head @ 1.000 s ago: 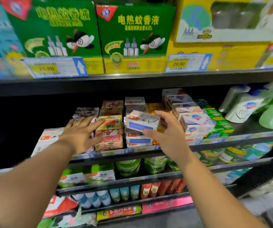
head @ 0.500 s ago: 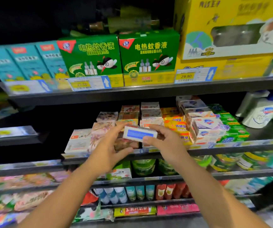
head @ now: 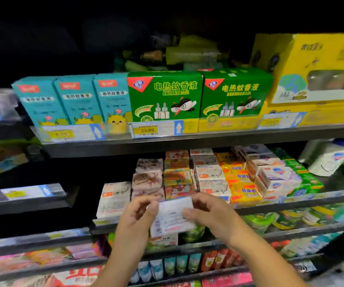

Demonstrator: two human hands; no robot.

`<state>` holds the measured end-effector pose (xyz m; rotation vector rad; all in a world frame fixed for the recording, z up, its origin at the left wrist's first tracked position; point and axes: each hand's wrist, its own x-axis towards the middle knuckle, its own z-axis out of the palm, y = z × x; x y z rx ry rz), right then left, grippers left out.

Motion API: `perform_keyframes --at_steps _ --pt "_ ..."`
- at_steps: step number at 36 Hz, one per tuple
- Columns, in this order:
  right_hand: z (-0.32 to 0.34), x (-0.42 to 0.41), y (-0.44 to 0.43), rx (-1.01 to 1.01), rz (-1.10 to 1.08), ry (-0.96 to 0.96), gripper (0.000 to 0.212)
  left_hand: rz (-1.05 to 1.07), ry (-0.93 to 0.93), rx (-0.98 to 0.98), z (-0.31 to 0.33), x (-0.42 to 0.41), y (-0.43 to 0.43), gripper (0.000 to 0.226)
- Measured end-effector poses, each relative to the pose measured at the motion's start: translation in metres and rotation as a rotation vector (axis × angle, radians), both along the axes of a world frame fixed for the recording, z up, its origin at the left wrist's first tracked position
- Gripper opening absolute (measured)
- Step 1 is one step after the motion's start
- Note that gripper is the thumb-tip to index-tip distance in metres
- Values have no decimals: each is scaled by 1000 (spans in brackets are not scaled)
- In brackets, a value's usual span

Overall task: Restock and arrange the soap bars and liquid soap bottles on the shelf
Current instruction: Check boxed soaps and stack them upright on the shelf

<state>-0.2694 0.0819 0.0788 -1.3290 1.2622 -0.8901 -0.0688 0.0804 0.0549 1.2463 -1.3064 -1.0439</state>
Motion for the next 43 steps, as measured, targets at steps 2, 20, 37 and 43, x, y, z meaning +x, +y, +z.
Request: perform_keyframes --at_steps 2,20,37,43 --pt "-2 12 -2 26 -60 -79 18 -43 -26 9 3 6 -5 23" --pt "-16 78 -25 8 -67 -225 56 -508 -30 177 -8 105 -58 49" --pt "-17 141 -37 -150 -306 -67 15 -340 254 229 -10 129 -58 39" --pt "-9 137 -36 -33 -345 -299 25 -547 207 265 -14 137 -54 71"
